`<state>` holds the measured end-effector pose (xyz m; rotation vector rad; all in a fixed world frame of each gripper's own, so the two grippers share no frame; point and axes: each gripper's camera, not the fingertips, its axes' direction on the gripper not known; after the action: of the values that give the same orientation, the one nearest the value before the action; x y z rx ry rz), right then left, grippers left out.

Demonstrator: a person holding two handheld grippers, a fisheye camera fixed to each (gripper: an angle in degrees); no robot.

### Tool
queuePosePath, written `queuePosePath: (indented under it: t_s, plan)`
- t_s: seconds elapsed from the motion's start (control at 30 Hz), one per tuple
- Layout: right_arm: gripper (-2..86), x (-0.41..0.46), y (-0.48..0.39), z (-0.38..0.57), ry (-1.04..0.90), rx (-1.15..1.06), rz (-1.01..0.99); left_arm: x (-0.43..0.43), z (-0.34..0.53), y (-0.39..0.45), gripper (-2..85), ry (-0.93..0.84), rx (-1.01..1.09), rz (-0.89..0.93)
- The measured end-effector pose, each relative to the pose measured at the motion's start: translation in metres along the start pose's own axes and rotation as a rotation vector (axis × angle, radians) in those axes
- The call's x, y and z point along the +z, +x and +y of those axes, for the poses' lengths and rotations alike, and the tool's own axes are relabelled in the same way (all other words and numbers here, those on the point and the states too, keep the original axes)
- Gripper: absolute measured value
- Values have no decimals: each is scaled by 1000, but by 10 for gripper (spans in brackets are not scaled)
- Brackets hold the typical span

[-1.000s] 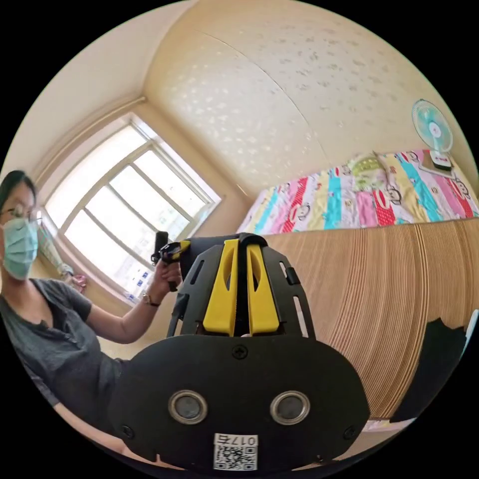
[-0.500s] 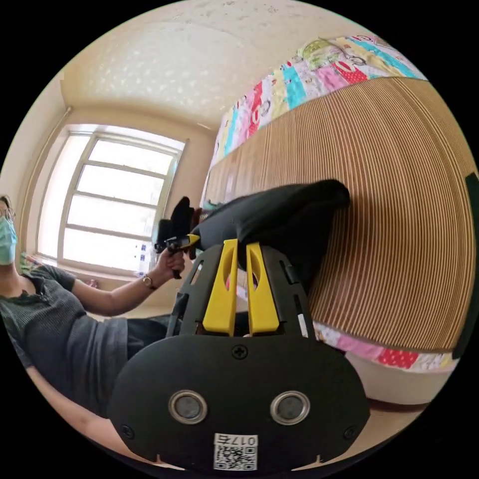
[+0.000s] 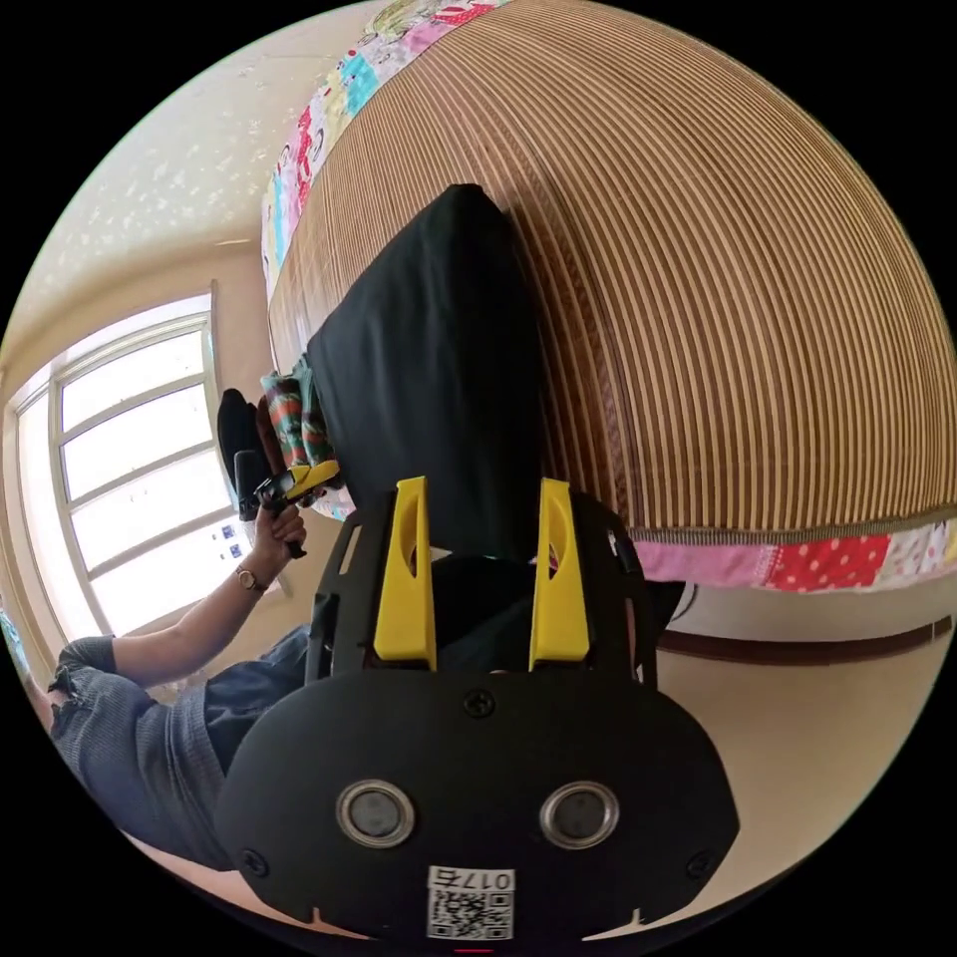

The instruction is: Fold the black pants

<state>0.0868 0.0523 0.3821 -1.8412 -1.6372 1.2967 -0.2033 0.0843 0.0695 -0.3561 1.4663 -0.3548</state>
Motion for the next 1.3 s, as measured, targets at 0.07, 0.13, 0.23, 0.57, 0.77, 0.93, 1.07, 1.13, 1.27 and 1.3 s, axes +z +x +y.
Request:
queuePosePath:
  t_s: [0.07,0.13,0.23,0.57,0.77,0.93,1.07,1.13,1.27,1.3]
  plan:
    - [169,10,1,-29,-73,-48,50,12,-7,-3,171,-1,-14,2]
    - [172,21,2,-43,-138,-95,38,32,-7,-7,181,-23,-48,51]
    - [169,38,5,-52,-202,-145,33,58,8,1,177,-60,-58,38]
    - [75,24,29,-20,-49,-45,-183,58,45,27,75,-63,-188,57]
    - [50,-24,-43,9,29,-312,-311,-15,81,64,62,-61,-79,167]
    - [55,-53,-136,11,20,-545,-325,-107,128,133,63,-14,55,81]
    - [60,-64,-222,7,-9,-748,-382,-195,174,163,63,108,65,111]
    - [59,-65,-255,7,-10,-826,-403,-267,210,182,63,255,105,99]
    - [61,-32,-312,-1,5,-884,-428,-349,240,192,68,377,68,-26]
    - [62,-19,-316,-7,-16,-858,-421,-364,242,177,73,378,-34,-83]
